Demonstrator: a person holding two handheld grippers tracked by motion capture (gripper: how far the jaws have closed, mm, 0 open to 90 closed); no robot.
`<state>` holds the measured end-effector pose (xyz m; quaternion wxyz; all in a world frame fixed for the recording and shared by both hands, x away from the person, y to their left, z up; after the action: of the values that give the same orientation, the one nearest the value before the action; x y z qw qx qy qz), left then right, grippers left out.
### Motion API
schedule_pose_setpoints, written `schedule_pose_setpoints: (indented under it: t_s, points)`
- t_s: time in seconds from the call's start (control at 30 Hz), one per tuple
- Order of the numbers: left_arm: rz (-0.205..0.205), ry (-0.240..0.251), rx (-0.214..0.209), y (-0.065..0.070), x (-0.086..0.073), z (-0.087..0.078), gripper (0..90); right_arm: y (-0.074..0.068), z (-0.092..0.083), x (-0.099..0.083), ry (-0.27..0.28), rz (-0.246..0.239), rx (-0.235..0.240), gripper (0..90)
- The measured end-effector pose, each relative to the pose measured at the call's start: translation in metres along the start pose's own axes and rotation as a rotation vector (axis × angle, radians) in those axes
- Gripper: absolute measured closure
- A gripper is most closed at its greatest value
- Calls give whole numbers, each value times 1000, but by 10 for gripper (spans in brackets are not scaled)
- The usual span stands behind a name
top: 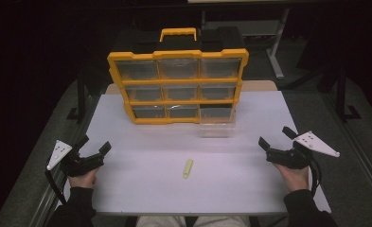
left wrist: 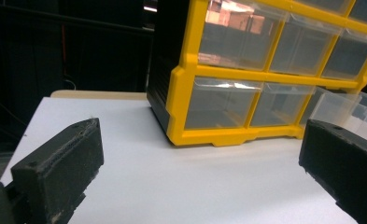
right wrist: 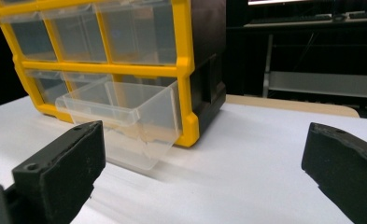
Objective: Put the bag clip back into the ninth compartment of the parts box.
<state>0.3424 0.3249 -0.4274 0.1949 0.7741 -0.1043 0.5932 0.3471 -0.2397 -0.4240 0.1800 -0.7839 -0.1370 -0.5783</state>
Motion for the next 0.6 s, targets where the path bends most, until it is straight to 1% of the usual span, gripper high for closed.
schedule_pose_setpoints:
  t_s: [0.23,0.3,0.43,0.53,0.6]
  points:
    - [12,-11,-7,1,-1,1,0,-3,2,-2,-18,-10,7,0]
    - [-2,-3,-7,1,0,1,0,-3,2,-1,-16,-10,8,0]
    - [5,-9,-8,1,-1,0,0,-3,2,-1,-16,-5,13,0]
    - [0,-1,-11,1,0,0,0,-4,3,-2,-22,-6,17,0]
    - [-14,6,-11,2,0,0,0,-5,4,-2,-24,-9,20,0]
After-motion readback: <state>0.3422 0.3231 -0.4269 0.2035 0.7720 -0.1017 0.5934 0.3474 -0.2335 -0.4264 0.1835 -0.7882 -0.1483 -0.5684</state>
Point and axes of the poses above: each handheld gripper's, and its own axes: z roughly forward along the jaws, x roughly out of its top, y roughly to its right, the point moved 7 cm from there along z, roughly forward along the jaws, and after that the axes turned 6 degrees about -y, right-handed, at the moved point
